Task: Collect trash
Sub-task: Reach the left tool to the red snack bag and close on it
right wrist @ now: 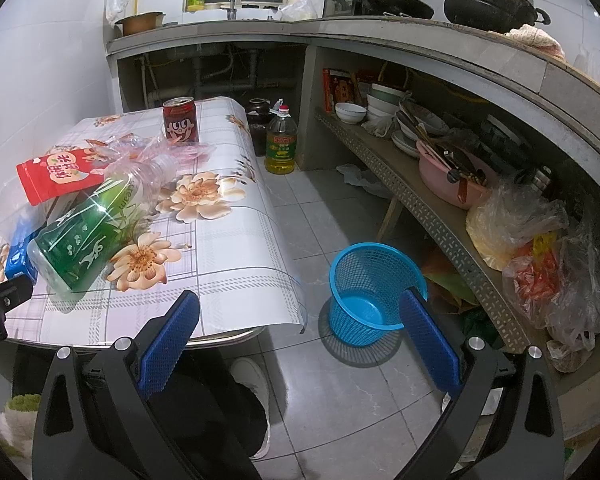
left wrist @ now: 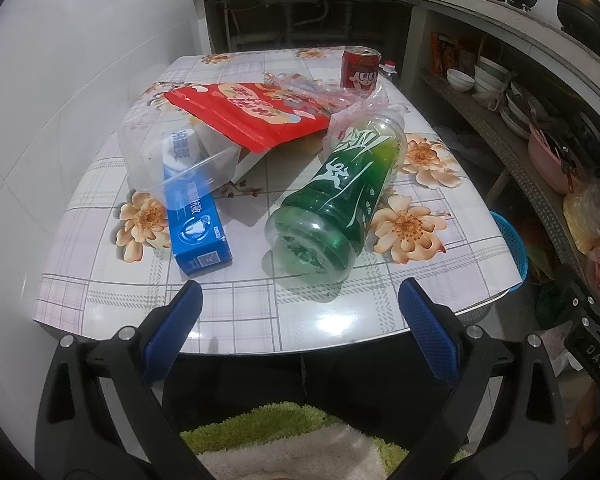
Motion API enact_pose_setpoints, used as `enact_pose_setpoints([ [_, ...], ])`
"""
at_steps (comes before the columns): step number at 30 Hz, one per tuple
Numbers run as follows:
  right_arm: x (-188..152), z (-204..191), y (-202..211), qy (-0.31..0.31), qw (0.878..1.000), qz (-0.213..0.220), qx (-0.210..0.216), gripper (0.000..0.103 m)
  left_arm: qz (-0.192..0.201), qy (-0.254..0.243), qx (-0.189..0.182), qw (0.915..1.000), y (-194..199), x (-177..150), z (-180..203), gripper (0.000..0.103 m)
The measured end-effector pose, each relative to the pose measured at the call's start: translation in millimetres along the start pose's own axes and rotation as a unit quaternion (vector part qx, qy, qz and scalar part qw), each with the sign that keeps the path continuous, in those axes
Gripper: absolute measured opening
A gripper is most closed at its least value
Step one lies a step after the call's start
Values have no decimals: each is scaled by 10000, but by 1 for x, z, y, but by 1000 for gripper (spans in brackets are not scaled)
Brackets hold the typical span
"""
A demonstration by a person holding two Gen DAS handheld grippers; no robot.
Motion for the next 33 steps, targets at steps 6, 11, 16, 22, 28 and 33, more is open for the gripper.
enact_pose_setpoints([
  [6, 1, 1, -4, -65, 9999, -67, 48, 97, -74, -81, -33, 9999, -4, 2, 2, 94],
  [11, 6, 2, -10, -136, 9997, -160, 109, 97, 41, -99, -214, 9997, -5, 5, 3, 94],
  [16, 12, -1, -20, -201, 9993, -214, 227, 97, 451, -197, -520, 9974, 0, 16, -2, 94],
  [22, 25, -15, -38, -297, 9977, -256, 548, 97, 947, 48, -1213, 9881, 5, 34, -29, 94],
  [28, 48, -40, -49, -223, 9952, -72, 949, 97, 1248, 433, -1374, 9817, 4, 70, -68, 94],
  [33, 69, -57, -54, -205, 9913, 138, 1292, 97, 1010, 868, -1446, 9805, -16, 101, -98, 94],
])
Point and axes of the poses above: each gripper's, at about its wrist camera, not at the fingertips, and y roughly against the way its jaws point, z to its right, x to its top, the point moved 3 cm from there along -y, roughly the way its jaws point, and after that the axes turned 3 degrees about -x, right-handed, at the moved point
